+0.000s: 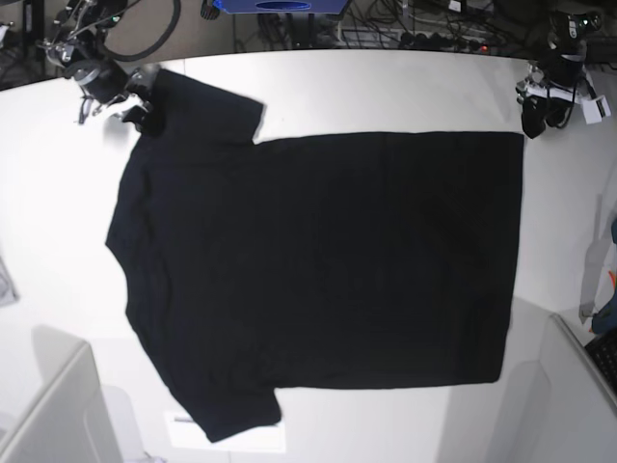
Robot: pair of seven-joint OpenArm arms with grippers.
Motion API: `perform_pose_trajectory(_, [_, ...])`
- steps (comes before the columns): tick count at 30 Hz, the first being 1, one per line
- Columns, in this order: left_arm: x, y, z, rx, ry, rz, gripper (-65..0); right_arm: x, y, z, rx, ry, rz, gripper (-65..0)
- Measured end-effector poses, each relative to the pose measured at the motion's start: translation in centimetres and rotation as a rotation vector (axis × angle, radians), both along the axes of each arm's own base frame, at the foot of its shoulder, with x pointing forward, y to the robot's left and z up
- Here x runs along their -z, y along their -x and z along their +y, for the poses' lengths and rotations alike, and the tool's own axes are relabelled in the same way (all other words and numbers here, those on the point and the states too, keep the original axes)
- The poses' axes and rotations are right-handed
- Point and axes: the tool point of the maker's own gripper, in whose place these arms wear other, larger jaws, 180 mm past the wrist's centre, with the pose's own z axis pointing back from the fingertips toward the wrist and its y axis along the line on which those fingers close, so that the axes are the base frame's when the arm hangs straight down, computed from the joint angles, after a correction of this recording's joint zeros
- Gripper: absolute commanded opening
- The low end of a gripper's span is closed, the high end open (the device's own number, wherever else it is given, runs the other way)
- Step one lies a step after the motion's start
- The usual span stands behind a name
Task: Fold the T-shirt properly
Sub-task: 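Lower both grippers onto the shirt's collar-side corners and close them, then lift the collar-side corners with both grippers and pull them toward the robot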
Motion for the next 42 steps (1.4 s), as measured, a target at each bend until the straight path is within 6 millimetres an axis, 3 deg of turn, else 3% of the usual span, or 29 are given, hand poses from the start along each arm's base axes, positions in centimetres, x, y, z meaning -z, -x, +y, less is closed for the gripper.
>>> perform_pose_trajectory(4, [2.0, -0.8, -0.1, -0.020, 0.067, 0.029, -31.4, 0.0, 0.0, 0.0, 0.000, 0.000, 0.000, -65.0])
perform_pose_trajectory(22, [2.1, -4.1, -0.5, -0.033, 0.112, -0.031, -31.6, 0.0, 0.0, 0.1, -0.003, -0.001, 0.003, -65.0])
perform_pose_trajectory(25, [2.7, -4.9, -1.4, -0.027, 0.143, -0.045, -32.4, 0.0, 0.0, 0.1, -0.004, -0.002, 0.002, -65.0])
perform_pose_trajectory(29, [3.6, -5.7, -3.4, 0.016, 0.189, -0.049, -44.9, 0.0, -0.1, 0.1, -0.005, -0.001, 0.002, -65.0])
perform_pose_trajectory(35, [4.2, -5.2, -3.3, 0.002, 0.206, -0.037, -65.0, 0.0, 0.0, 0.1, -0.006, -0.001, 0.002, -65.0])
perform_pose_trajectory(42, [4.1, -5.3, -3.5, 0.011, 0.203, -0.035, -65.0, -0.2, 0.0, 0.0, -0.013, 0.014, 0.001, -65.0])
